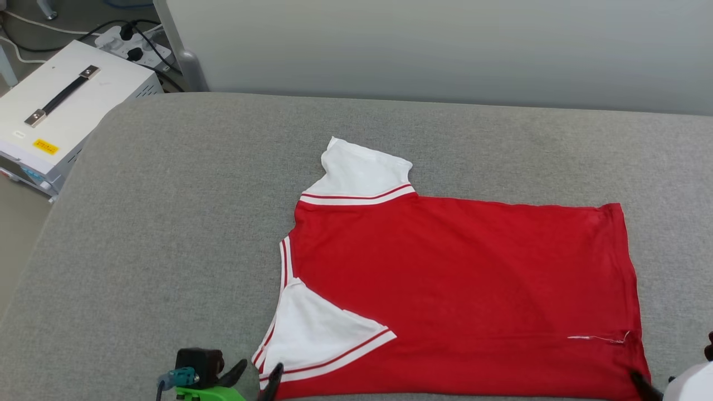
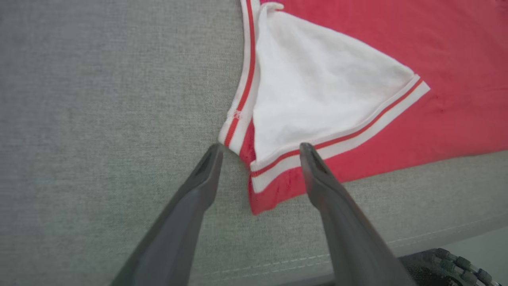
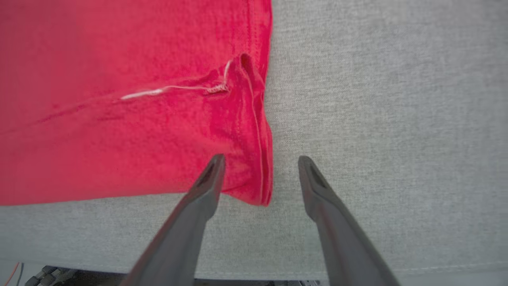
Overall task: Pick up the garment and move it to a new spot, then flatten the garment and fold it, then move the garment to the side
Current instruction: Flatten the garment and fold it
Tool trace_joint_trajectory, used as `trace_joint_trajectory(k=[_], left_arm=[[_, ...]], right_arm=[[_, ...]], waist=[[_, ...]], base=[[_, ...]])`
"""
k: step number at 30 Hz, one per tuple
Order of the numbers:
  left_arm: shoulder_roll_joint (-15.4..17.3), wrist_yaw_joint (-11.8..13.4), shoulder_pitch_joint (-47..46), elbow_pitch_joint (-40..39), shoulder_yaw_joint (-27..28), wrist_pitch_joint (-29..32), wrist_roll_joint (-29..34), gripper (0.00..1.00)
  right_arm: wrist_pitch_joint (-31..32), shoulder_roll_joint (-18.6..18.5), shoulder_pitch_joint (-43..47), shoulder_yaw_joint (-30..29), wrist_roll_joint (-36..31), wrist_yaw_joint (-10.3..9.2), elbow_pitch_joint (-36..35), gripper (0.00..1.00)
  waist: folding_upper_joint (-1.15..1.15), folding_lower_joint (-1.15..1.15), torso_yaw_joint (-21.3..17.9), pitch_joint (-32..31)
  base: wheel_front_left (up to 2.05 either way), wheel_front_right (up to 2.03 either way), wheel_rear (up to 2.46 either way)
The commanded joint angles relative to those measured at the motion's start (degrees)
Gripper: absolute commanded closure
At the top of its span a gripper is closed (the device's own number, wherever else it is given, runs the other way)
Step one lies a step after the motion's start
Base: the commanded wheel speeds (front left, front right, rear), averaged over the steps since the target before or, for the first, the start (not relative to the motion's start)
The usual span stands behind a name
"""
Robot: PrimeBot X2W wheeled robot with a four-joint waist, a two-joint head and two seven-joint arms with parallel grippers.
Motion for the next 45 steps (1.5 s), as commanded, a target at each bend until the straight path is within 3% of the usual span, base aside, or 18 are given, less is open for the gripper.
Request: trace_joint_trajectory(k=[1,12,19,26,33,37,45], left_arm=[[-0.2,0.6,-0.5,-0.2,0.6,-1.6,0.6,0.00],[-1.4,2.2,-4.6,-3.9,5.0,-16.7,5.4,0.00],[-3.6,2.7,-5.1,-8.1,8.5,-19.2,11.2,0.00],[-7.2,-0.9,-4.8,-10.7,13.4,-19.2,16.1,0.00],[-7.7,-4.7,-9.6,-9.1,16.0,-19.2,17.5,0.00],[-4.9,-6.7,-15.2,-8.3,15.8,-16.1,16.6,0.00],[1.9,-8.7,-32.7,-6.5,13.8,3.1,8.7,0.00]], right_arm=[[-1.8,-0.6,-0.9,0.3,-0.1,-0.06,-0.6,0.00],[-23.4,-3.5,-7.0,5.1,-2.1,-0.06,-6.3,0.00],[-31.9,-3.8,-8.1,8.8,-2.3,-0.06,-7.5,0.00],[-36.1,-2.3,-8.9,10.4,-3.0,-0.06,-7.2,0.00],[-38.1,-1.3,-11.3,12.1,-3.3,-0.06,-6.7,0.00],[-39.3,-0.2,-13.0,13.1,-3.3,-0.06,-7.2,0.00],[-42.0,1.5,-17.5,17.1,-4.1,-0.06,-6.4,0.00]], waist=[[0.62,0.00,-0.1,-0.5],[0.62,0.00,-0.9,-1.5],[0.62,0.00,-2.0,-0.6],[0.62,0.00,-3.5,2.1],[0.62,0.00,-6.8,6.6],[0.62,0.00,-9.2,10.8],[0.62,0.00,-14.7,18.6]], base=[[0.00,0.00,0.00],[0.00,0.00,0.00],[0.00,0.00,0.00],[0.00,0.00,0.00],[0.00,0.00,0.00],[0.00,0.00,0.00],[0.00,0.00,0.00]])
